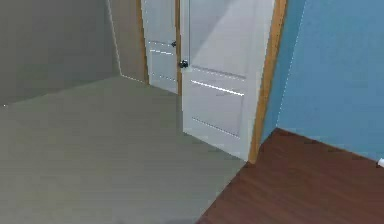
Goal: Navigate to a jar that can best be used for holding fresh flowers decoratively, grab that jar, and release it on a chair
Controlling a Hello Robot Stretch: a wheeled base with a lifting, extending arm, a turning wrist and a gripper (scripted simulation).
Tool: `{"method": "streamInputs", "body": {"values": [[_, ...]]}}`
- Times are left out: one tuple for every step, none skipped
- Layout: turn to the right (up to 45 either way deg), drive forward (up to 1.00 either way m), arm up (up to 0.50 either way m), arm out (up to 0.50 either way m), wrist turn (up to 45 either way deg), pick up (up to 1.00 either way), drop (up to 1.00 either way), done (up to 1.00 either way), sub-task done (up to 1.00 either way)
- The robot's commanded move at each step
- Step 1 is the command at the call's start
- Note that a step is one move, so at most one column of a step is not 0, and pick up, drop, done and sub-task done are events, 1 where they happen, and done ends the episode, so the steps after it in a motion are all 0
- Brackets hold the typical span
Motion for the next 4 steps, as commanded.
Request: {"method": "streamInputs", "body": {"values": [[-24.0,0.0,0.0,0.0,0.0,0.0,0.0,0.0,0.0],[0.0,0.1,0.0,0.0,0.0,0.0,0.0,0.0,0.0],[45.0,0.0,0.0,0.0,0.0,0.0,0.0,0.0,0.0],[39.0,0.0,0.0,0.0,0.0,0.0,0.0,0.0,0.0]]}}
